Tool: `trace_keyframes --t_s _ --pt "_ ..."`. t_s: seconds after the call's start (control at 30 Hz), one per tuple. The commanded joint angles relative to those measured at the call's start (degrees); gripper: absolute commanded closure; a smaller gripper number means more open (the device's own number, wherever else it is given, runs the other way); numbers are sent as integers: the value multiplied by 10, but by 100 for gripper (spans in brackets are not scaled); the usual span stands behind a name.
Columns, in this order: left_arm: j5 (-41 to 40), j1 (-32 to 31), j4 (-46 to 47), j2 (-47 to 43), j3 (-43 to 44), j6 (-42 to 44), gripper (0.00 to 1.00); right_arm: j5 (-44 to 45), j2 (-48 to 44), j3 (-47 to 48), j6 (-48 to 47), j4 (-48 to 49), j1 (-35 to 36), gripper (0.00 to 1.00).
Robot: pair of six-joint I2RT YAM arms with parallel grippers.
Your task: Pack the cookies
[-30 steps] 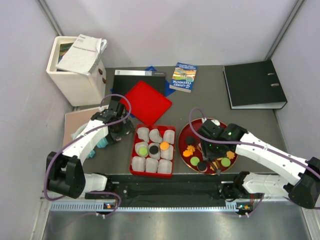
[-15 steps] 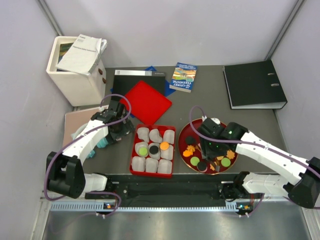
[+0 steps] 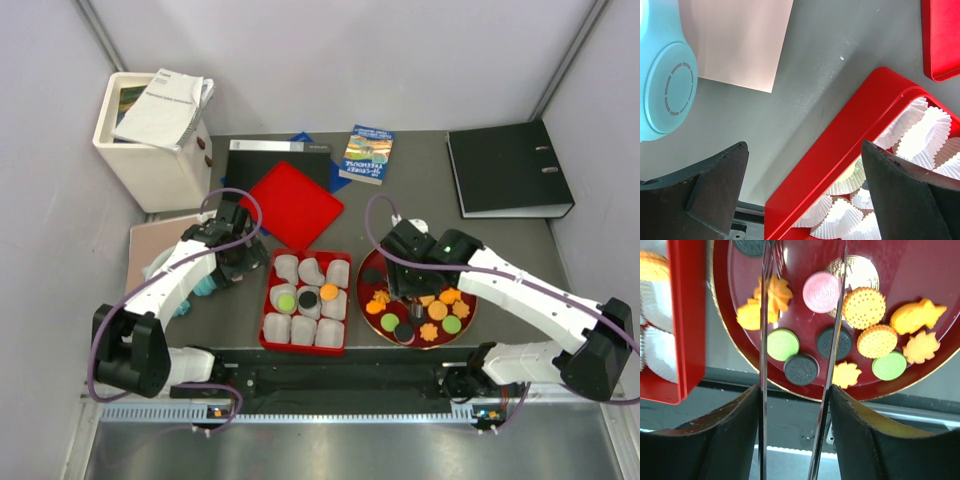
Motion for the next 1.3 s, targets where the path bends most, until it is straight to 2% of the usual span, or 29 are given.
trace_keyframes --t_s 0.0,0.13,0.33,0.63,0.8,1.27 --pt "-10 5 0 -9 -2 3 1 32 -6 57 -3 -1 0 44" --pt "-12 5 0 -7 0 3 1 57 -16 79 -7 -27 0 45" --pt "-6 5 5 1 0 0 1 -2 -10 80 -34 -8 2 46" --pt "-11 5 1 -5 -6 1 1 -42 0 39 -38 26 13 46" --pt "-10 6 3 -1 -4 2 1 -48 1 17 -36 31 40 46" --pt "-11 6 -3 1 -3 4 1 -34 51 -2 -40 73 43 45"
